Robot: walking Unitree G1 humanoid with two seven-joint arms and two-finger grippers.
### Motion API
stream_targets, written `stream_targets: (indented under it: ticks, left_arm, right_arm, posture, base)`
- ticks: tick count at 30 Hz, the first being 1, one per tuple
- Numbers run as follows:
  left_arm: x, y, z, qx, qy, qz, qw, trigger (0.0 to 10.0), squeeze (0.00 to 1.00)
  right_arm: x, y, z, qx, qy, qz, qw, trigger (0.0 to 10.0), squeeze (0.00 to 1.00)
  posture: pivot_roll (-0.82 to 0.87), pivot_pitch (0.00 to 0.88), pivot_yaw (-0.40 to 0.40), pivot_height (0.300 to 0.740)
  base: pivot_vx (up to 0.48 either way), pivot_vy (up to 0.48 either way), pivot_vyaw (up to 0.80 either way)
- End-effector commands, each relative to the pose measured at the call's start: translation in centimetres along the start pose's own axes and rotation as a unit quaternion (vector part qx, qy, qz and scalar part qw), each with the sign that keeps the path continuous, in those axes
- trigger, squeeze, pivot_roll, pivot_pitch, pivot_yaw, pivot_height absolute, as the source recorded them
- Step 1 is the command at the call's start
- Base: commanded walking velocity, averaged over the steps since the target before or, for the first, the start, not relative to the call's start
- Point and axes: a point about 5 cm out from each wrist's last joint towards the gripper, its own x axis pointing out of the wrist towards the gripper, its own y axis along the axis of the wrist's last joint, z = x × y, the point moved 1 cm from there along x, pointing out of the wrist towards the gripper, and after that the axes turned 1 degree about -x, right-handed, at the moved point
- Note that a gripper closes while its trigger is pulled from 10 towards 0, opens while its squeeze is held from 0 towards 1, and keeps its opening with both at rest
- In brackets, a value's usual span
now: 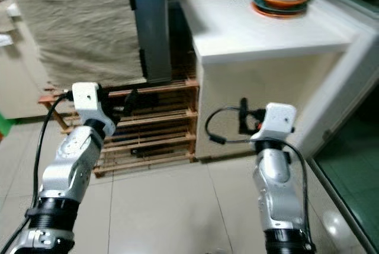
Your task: Restocking fridge
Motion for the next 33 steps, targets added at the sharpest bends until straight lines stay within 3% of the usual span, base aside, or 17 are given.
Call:
stream_targets:
  ticks: [1, 7, 23, 33]
  left_arm:
    - [0.3, 1.0, -1.0, 0.022, 0.018, 0.011, 1.0, 10.0, 0.0]
    - [0.3, 1.4, 0.1, 0.051, -0.024, 0.026, 0.998, 10.0, 0.0]
    - [0.2, 0.8, 0.4, 0.055, -0.027, 0.024, 0.998, 10.0, 0.0]
    - [0.3, 1.0, -0.2, 0.065, -0.004, 0.024, 0.998, 10.0, 0.0]
  right_arm:
    - [0.1, 0.5, -1.1, 0.001, 0.021, 0.016, 1.0, 10.0, 0.0]
    - [0.1, 1.2, -3.1, -0.022, 0.073, 0.037, 0.996, 10.0, 0.0]
    - [0.7, 0.9, -3.5, -0.018, 0.088, 0.03, 0.995, 10.0, 0.0]
    - [0.9, 0.5, -3.1, -0.01, 0.075, 0.022, 0.997, 10.0, 0.0]
  posture:
    - [-0.16, 0.0, 0.056, 0.74]
    - [-0.16, 0.0, 0.049, 0.74]
    - [-0.13, 0.0, 0.021, 0.74]
    - [-0.13, 0.0, 0.025, 0.74]
  base:
    - [0.0, 0.0, 0.0]
    - [0.221, 0.0, 0.0]
    - [0.455, 0.0, 0.0]
    - [0.0, 0.0, -0.72]
